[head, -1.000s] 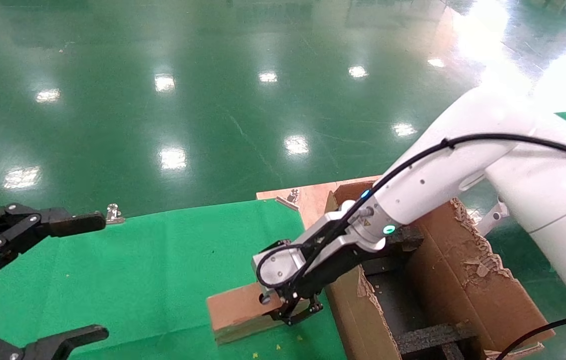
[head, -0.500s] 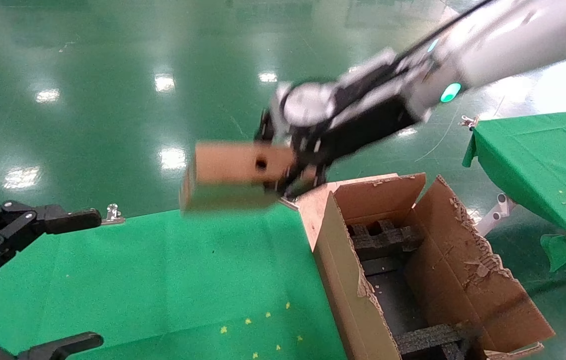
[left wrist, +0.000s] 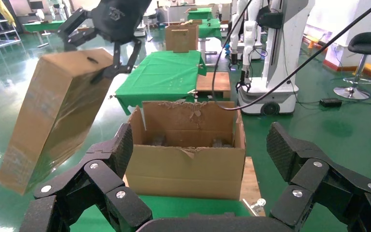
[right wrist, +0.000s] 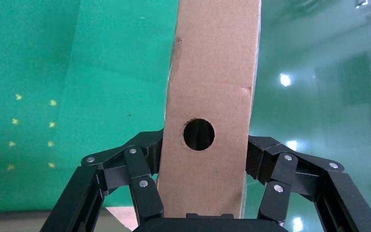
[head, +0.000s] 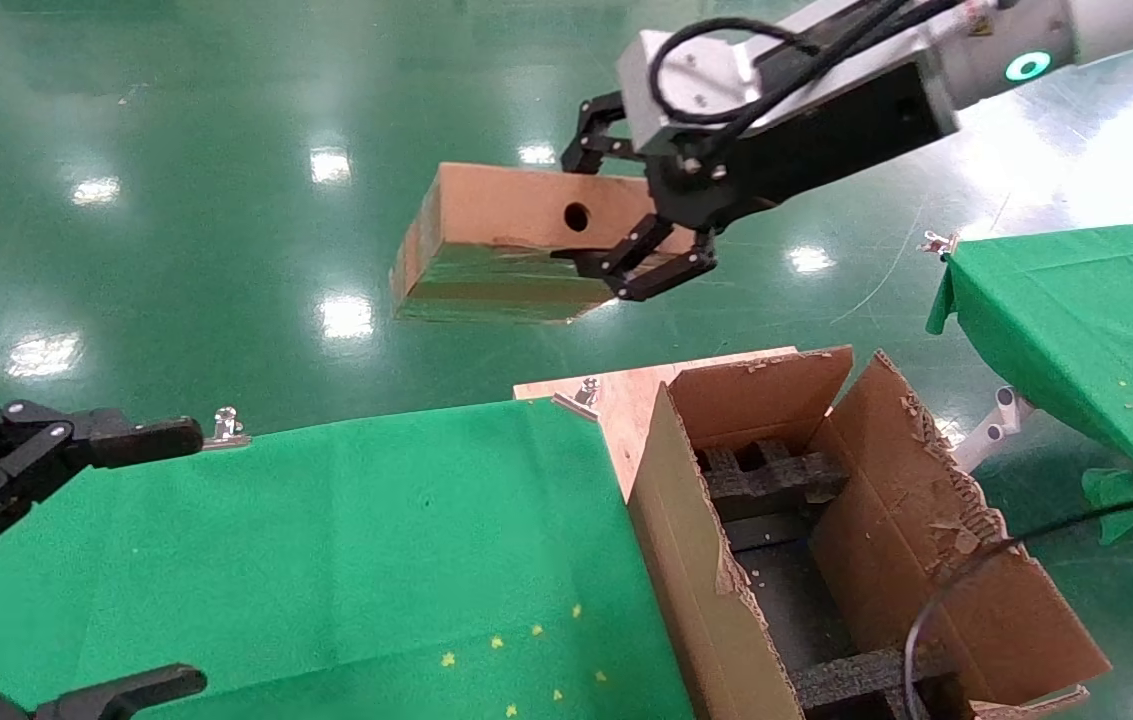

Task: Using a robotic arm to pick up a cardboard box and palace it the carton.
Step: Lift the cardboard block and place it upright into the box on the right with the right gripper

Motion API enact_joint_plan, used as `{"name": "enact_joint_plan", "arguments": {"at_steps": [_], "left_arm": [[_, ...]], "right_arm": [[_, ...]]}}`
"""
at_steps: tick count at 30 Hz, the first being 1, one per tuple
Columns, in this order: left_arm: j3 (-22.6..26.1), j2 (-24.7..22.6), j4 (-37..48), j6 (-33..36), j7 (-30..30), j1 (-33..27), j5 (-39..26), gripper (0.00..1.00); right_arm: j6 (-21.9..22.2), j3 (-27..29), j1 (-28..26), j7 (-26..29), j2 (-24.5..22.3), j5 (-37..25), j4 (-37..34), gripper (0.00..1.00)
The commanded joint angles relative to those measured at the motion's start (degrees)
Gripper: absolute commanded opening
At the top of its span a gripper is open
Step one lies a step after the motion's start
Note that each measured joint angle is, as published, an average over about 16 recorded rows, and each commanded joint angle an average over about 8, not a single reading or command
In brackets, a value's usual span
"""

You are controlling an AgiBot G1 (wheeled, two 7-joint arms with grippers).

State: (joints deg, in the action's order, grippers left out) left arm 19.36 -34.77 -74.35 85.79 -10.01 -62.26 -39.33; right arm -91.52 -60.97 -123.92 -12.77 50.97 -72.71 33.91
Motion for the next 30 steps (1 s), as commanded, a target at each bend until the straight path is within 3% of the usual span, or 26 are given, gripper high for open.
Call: {"name": "enact_joint_plan", "arguments": {"at_steps": [1,17,23,30], "left_arm": [[0.0,0.0,0.0,0.0,0.0,0.0,0.0,1.00],[0.1,0.0,0.0,0.0,0.1,0.0,0.1,1.00],[0.2,0.1,0.0,-0.1,0.1,0.0,0.1,1.00],[0.2,0.1,0.0,-0.1,0.1,0.0,0.1,1.00]], "right_arm": [[-0.1,-1.2,-0.7,-0.5,-0.8,1.4,-0.1,0.00],[-0.4,-18.8,-8.8,5.7,-20.0,8.2,7.2,0.00],[-0.3,-26.4,-13.2,8.2,-26.5,7.4,10.2,0.00],[-0.2,-34.3,-17.6,9.5,-30.3,4.8,9.9,0.00]]}}
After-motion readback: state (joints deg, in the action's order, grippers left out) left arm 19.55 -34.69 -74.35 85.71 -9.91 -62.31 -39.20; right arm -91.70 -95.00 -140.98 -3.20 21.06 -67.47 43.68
